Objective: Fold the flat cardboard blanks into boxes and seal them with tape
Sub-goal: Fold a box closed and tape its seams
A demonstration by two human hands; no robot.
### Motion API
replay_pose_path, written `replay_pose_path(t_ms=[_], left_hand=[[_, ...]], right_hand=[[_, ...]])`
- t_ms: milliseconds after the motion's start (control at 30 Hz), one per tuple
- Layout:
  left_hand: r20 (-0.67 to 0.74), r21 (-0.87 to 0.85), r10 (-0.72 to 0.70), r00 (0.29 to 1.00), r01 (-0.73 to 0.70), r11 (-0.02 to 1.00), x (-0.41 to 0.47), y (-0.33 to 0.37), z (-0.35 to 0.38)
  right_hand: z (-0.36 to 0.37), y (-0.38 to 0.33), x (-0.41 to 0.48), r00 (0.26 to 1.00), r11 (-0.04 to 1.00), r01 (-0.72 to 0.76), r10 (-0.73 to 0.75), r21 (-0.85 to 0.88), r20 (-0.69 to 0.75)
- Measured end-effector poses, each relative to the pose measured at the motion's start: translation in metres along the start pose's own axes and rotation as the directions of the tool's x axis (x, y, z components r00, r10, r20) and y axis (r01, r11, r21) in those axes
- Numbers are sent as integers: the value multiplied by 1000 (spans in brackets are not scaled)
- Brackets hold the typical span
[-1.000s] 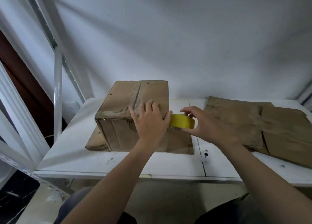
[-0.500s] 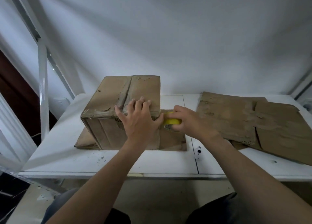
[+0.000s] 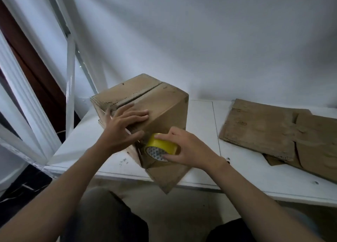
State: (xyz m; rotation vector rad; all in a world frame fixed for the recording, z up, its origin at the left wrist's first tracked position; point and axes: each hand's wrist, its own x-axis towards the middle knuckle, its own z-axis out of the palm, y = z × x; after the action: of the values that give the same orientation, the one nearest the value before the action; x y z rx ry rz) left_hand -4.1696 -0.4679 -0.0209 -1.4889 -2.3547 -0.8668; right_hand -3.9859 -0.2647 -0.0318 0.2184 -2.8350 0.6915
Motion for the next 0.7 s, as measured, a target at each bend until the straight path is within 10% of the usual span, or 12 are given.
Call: replay_pose_path(t_ms=[167,333,700], left_hand=[[-211,-15,-207,955,209,978,-30,7,23],[-296,-136,-122,947,85,987,-24,0,31],[-56,-284,110,992,-121,951,14,-35,36]], right_hand=[[18,-16,11,997,993,49,-55,-103,-54],[21,-15,2,994,986,52,-66,-159,-88],[40,-21,5,977,971,10,-61,-241,-206]])
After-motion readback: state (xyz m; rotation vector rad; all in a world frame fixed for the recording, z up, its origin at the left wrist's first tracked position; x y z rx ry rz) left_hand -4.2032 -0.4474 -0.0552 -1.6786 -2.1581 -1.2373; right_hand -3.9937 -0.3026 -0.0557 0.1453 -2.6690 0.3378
